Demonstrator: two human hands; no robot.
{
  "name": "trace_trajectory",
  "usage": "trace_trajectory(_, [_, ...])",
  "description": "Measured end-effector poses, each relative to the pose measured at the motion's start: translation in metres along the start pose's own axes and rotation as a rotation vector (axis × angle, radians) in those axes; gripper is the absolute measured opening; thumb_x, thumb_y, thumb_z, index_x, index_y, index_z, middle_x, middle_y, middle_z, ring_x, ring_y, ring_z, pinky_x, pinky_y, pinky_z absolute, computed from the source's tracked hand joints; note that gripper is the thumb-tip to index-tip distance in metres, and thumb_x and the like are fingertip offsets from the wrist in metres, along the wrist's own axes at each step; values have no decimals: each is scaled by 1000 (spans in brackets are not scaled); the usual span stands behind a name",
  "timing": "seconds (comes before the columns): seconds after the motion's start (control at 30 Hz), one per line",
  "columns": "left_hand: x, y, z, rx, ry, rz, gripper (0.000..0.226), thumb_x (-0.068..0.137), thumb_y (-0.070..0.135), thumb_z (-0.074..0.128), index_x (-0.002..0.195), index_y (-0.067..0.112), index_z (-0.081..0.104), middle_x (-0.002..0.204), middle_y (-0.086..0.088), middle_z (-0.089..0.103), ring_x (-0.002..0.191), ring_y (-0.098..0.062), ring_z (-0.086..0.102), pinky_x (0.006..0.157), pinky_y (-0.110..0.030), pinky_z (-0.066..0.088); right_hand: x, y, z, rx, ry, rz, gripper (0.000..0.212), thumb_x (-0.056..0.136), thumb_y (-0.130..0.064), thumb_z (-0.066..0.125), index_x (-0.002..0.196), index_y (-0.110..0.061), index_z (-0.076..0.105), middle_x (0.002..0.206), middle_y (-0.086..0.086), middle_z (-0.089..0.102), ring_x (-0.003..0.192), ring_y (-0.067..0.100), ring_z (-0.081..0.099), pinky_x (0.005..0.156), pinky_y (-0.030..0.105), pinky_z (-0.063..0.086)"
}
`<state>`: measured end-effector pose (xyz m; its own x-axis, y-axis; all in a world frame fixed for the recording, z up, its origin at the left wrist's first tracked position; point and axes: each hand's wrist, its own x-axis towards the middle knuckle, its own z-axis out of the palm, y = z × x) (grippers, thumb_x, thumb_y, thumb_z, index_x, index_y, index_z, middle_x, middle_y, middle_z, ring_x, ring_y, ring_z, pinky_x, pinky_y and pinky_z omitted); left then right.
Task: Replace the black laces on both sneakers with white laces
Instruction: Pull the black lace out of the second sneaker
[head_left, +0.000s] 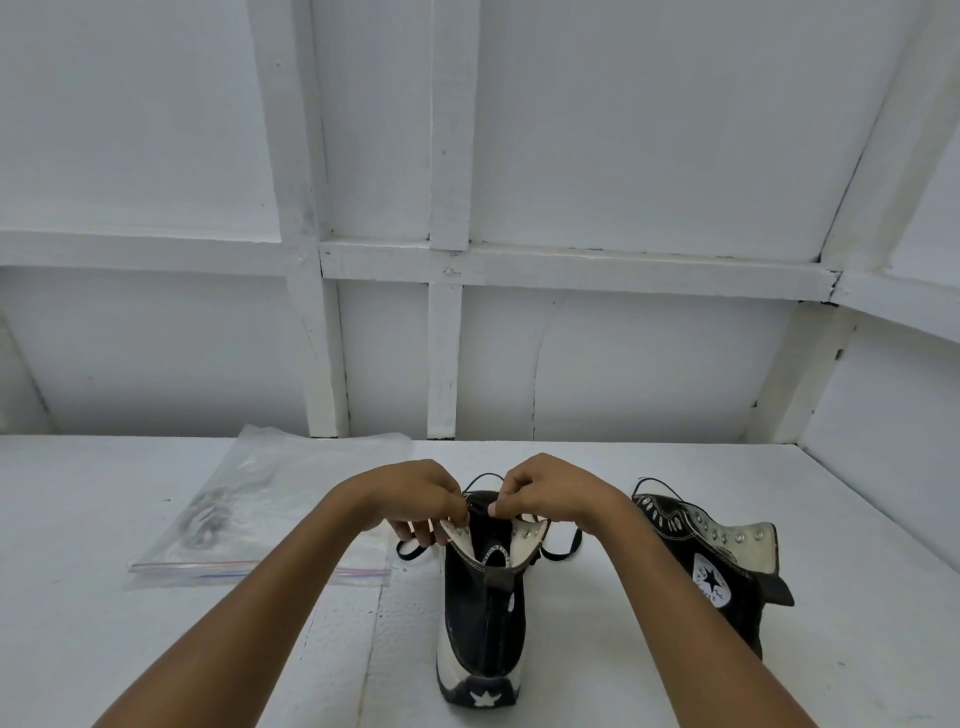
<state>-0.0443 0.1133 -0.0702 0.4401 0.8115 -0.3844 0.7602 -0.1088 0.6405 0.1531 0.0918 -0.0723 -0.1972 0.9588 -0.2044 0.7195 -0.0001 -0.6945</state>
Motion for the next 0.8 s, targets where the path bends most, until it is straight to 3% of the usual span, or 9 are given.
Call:
trace_trajectory(0.13, [0,0,0,-1,5,-12,14,89,25,61,76,20,64,81,0,69,65,-13,64,60,-23,45,5,10,-3,244,98,9,23,81,-23,76,71,-12,58,76,3,59,74,15,52,65,27,41])
trace_trajectory(0.23, [1,0,0,-11,2,-23,14,88,24,61,75,19,63,79,0,69,64,-13,64,59,-23,45,6,14,-3,519,48,-57,21,80,-14,73,65,-14,59,88,15,72,86,22,67,80,32,50])
trace_trajectory(0.3, [2,1,0,-14,9,-35,14,88,24,61,75,18,63,75,2,67,64,-13,64,58,-22,45,6,17,0,603,-5,-111,24,82,-8,67,62,-15,55,89,22,73,86,26,69,82,36,50])
trace_trajectory(0.4, [2,2,1,-17,15,-58,13,88,25,62,77,18,63,73,4,67,64,-14,65,57,-21,46,7,19,2,470,-62,-138,23,88,-6,64,69,-13,52,63,5,62,66,17,57,69,30,45])
trace_trajectory(0.53, [0,3,2,-35,27,-98,12,88,25,61,79,18,65,76,2,67,64,-14,66,56,-22,46,10,2,-2,136,-150,-158,13,81,-17,77,88,-10,68,59,-15,56,56,2,49,57,17,39])
trace_trajectory(0.63, [-4,5,3,-28,43,-109,13,88,24,57,79,17,64,75,2,66,63,-14,64,56,-22,45,13,-10,-3,-76,-211,-180,10,79,-18,77,87,-12,74,55,-18,57,54,-1,48,56,17,37])
trace_trajectory(0.8, [-9,6,9,-45,81,-141,15,90,24,55,83,14,64,76,1,67,60,-12,63,58,-23,45,17,-10,6,-209,-152,-177,4,78,-18,75,78,-18,71,74,-11,63,67,6,53,59,20,41])
